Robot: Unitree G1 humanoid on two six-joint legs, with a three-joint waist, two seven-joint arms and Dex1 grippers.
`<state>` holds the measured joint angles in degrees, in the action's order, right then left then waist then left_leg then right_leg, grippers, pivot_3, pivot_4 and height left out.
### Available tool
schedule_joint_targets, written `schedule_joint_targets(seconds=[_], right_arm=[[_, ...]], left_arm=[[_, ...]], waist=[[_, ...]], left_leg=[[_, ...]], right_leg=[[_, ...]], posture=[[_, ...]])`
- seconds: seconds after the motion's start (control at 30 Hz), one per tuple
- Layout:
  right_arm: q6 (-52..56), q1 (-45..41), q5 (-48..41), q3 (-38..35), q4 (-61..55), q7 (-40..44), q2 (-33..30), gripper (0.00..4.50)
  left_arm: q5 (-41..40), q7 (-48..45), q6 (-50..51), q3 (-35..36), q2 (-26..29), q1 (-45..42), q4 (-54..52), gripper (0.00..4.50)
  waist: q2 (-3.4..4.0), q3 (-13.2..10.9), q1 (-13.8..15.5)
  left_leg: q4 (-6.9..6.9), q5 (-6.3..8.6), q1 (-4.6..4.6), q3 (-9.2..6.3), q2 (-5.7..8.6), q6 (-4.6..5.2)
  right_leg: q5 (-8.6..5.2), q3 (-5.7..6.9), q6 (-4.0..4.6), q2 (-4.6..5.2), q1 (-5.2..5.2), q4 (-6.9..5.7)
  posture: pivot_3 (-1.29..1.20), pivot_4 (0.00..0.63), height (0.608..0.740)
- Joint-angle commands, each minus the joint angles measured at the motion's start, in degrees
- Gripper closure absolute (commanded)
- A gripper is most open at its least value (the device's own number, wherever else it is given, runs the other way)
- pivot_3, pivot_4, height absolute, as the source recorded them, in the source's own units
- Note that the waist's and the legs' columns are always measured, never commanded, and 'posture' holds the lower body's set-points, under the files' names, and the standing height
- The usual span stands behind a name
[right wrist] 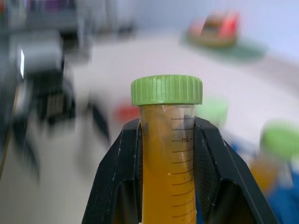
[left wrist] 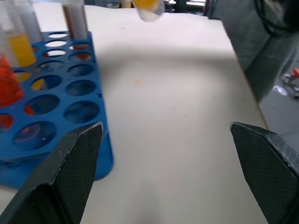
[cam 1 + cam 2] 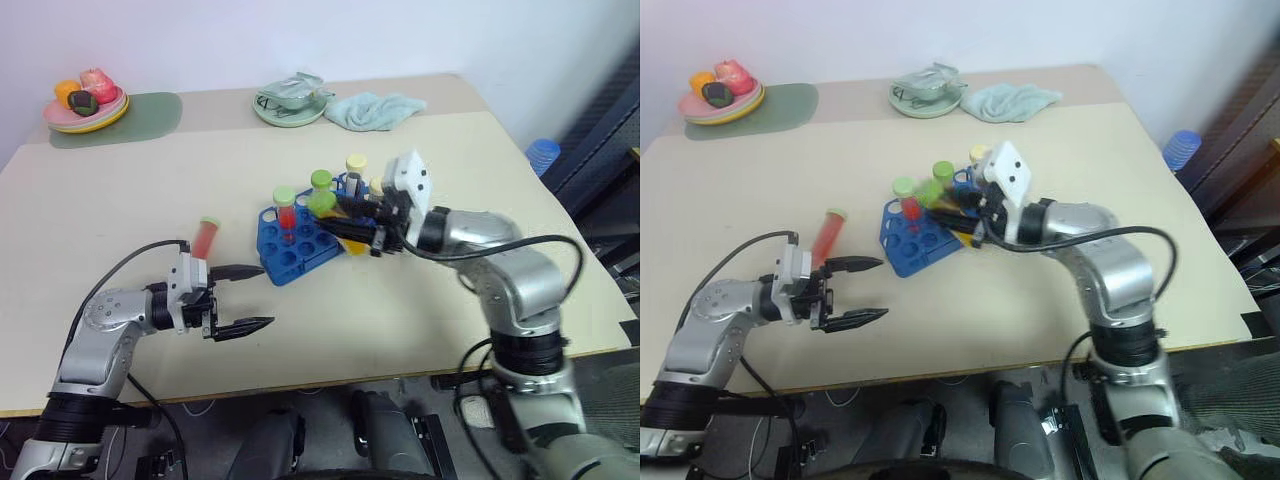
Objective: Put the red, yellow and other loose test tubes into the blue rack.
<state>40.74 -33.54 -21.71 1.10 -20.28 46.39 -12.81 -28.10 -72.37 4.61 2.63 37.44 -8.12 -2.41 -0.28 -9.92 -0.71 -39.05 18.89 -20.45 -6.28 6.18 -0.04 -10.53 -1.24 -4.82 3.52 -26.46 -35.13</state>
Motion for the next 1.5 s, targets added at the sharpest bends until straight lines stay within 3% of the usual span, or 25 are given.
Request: schedule_joint_targets(seconds=[0.03,0.13,0.33,0.6,0.97,1.5], right_arm=[[-12.9,0.4,0.0,-0.5,3.5,-4.8,6.6,3.71],[-23.9,0.4,1.0,-0.5,12.1,-5.3,11.1,3.71],[-38.7,-0.5,1.2,-1.1,27.0,-3.8,13.9,3.71],[-49.9,-3.1,0.9,-2.7,40.7,-2.0,14.5,3.71],[-57.1,-5.5,-0.4,-6.1,51.5,0.1,13.0,3.71],[-56.9,-1.3,-0.6,-5.6,48.3,0.8,13.1,3.71]], left_arm=[[-0.9,1.6,0.5,1.9,0.1,-1.3,-0.7,0.00],[-1.3,3.4,1.1,2.9,0.1,-0.5,-2.3,0.00],[-1.8,6.2,2.0,4.4,0.1,1.6,-5.4,0.00],[-2.4,9.2,2.8,6.2,0.0,4.0,-8.4,0.00],[-2.4,10.6,2.9,6.3,-0.2,4.4,-9.5,0.00],[-2.7,10.6,3.2,6.4,0.0,4.6,-9.8,0.00]], waist=[[0.00,0.0,0.0],[0.01,0.0,-0.1],[0.03,0.0,-0.3],[0.07,0.0,-0.5],[0.08,0.0,-0.5],[0.08,0.0,-0.4]], left_leg=[[0.01,0.00,-0.01,0.00,0.01,0.00],[0.02,0.00,0.02,0.02,0.02,0.00],[0.04,0.00,0.03,0.03,0.02,0.00],[0.05,-0.02,0.06,0.04,0.00,-0.03],[0.05,-0.02,0.06,0.04,0.00,-0.03],[0.05,-0.02,0.06,0.04,0.00,-0.03]], right_leg=[[0.00,0.00,0.00,0.00,-0.01,0.00],[0.00,0.00,0.00,-0.01,0.00,0.00],[0.00,0.01,0.00,-0.03,-0.02,-0.01],[0.00,-0.01,0.01,-0.06,-0.03,-0.06],[0.00,-0.01,0.01,-0.07,-0.02,-0.05],[0.00,-0.02,0.01,-0.06,-0.02,-0.06]], posture=[[0.00,0.150,0.740],[0.00,0.150,0.740],[0.00,0.150,0.740],[0.00,0.150,0.740],[0.00,0.150,0.740],[0.00,0.150,0.740]])
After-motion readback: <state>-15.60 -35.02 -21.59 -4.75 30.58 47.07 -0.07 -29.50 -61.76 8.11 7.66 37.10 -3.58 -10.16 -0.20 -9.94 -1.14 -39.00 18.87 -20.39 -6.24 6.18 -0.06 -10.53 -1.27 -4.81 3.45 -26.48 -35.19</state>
